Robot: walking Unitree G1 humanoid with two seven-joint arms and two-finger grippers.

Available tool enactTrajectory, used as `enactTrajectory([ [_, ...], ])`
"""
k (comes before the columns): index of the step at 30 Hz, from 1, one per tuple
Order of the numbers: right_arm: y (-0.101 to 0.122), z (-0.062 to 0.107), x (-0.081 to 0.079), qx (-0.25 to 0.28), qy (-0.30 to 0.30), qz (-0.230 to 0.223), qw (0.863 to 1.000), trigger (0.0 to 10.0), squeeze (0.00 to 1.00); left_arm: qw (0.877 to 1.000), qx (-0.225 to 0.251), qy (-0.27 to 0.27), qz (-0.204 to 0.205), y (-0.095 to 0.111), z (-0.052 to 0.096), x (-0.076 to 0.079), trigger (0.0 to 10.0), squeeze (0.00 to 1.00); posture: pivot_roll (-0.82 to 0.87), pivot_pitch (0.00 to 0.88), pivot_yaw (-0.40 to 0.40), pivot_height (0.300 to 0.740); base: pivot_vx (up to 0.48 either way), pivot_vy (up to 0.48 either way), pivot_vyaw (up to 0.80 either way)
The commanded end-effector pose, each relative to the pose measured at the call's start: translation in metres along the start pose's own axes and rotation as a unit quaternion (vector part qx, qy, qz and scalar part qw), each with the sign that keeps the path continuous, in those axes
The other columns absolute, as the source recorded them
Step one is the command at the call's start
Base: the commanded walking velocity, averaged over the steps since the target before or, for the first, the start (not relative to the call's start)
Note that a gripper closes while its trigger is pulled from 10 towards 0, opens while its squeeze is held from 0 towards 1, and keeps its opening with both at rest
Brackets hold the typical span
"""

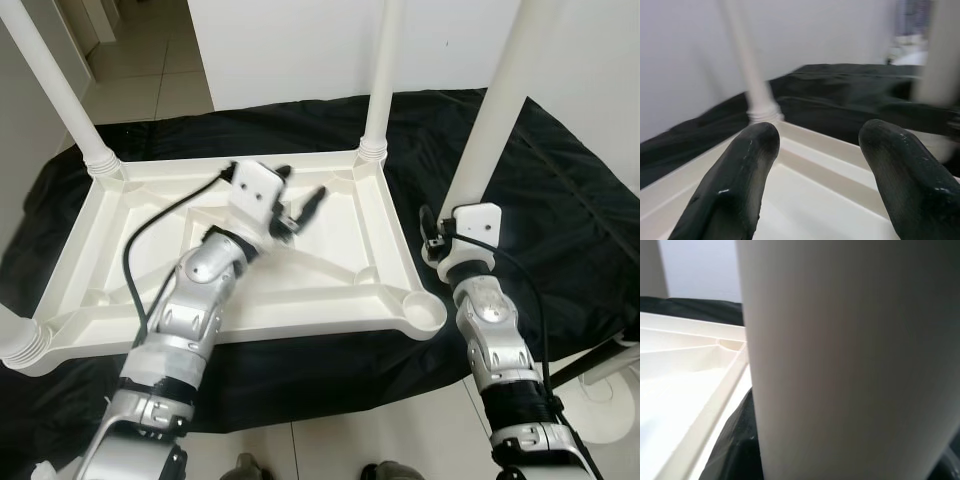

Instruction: Building children table

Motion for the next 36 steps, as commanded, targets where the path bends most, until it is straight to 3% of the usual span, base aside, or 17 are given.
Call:
enactTrajectory([
  [1, 0.003, -0.003, -0.005, 0.007, 0.011, 0.001, 1.000, 10.0, 0.00, 0.999, 0.008, -0.038, 0.000, 0.003, 0.002, 0.010, 10.0, 0.00, 0.00, 0.047, -0.003, 0.740, 0.000, 0.000, 0.00],
  [3, 0.004, -0.007, -0.010, 0.008, 0.021, -0.002, 1.000, 10.0, 0.00, 0.997, 0.012, -0.075, -0.016, 0.003, 0.010, 0.026, 10.0, 0.00, 0.01, 0.047, -0.013, 0.740, 0.000, 0.000, 0.00],
  [7, 0.010, -0.013, -0.015, 0.014, 0.033, 0.001, 0.999, 10.0, 0.00, 0.993, 0.006, -0.116, -0.012, 0.001, 0.022, 0.039, 10.0, 0.00, 0.02, 0.046, -0.017, 0.740, 0.000, 0.000, 0.00],
  [9, 0.014, -0.016, -0.015, 0.020, 0.034, 0.001, 0.999, 10.0, 0.00, 0.986, -0.002, -0.166, -0.014, 0.000, 0.033, 0.052, 10.0, 0.00, 0.01, 0.048, -0.008, 0.740, 0.000, 0.000, 0.00],
  [10, 0.014, -0.016, -0.015, 0.020, 0.034, 0.001, 0.999, 10.0, 0.00, 0.986, -0.002, -0.166, -0.014, 0.000, 0.033, 0.052, 10.0, 0.00, 0.01, 0.048, -0.008, 0.740, 0.000, 0.000, 0.00],
  [11, 0.017, -0.016, -0.014, 0.023, 0.034, 0.001, 0.999, 10.0, 0.00, 0.978, -0.007, -0.205, -0.023, -0.001, 0.042, 0.062, 10.0, 0.00, 0.01, 0.048, -0.002, 0.740, 0.000, 0.000, 0.00],
  [14, 0.019, -0.015, -0.011, 0.027, 0.032, 0.002, 0.999, 10.0, 0.00, 0.973, -0.027, -0.225, -0.045, -0.010, 0.045, 0.068, 10.0, 0.00, 0.00, 0.045, 0.008, 0.740, 0.000, 0.000, 0.00],
  [19, 0.024, -0.014, -0.008, 0.036, 0.025, 0.002, 0.999, 10.0, 0.00, 0.970, -0.063, -0.215, -0.092, -0.028, 0.041, 0.065, 10.0, 0.00, -0.01, 0.042, 0.025, 0.740, 0.000, 0.000, 0.00],
  [21, 0.027, -0.012, -0.006, 0.042, 0.020, 0.000, 0.999, 10.0, 0.00, 0.970, -0.096, -0.192, -0.111, -0.042, 0.034, 0.057, 10.0, 0.00, -0.04, 0.045, 0.045, 0.740, 0.000, 0.000, 0.00],
  [24, 0.029, -0.008, -0.006, 0.045, 0.017, -0.001, 0.999, 10.0, 0.00, 0.974, -0.107, -0.174, -0.092, -0.045, 0.028, 0.050, 10.0, 0.00, -0.04, 0.046, 0.052, 0.740, 0.000, 0.000, 0.00],
  [27, 0.028, -0.006, -0.005, 0.045, 0.014, 0.001, 0.999, 10.0, 0.00, 0.972, -0.106, -0.190, -0.089, -0.044, 0.028, 0.052, 10.0, 0.00, -0.04, 0.046, 0.052, 0.740, 0.000, 0.000, 0.00],
  [30, 0.029, -0.003, -0.001, 0.046, 0.007, 0.003, 0.999, 10.0, 0.00, 0.963, -0.097, -0.233, -0.091, -0.042, 0.036, 0.065, 10.0, 0.00, -0.07, 0.055, 0.064, 0.740, 0.000, 0.000, 0.00],
  [36, 0.030, -0.001, 0.003, 0.046, 0.002, 0.006, 0.999, 10.0, 0.00, 0.960, -0.116, -0.232, -0.109, -0.050, 0.035, 0.066, 10.0, 0.00, -0.08, 0.055, 0.070, 0.740, 0.000, 0.000, 0.00],
])
Point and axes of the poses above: a point about 5 cm out from each wrist's last joint towards the gripper, its own z axis pointing back from the gripper into the wrist, its own y axis along the axis of the wrist's last joint, x = y × z, the point moved 6 cm from there along -z, pointing out of the wrist towards the gripper, and after that the axes turned 14 degrees about -z, right-handed, at the moved point
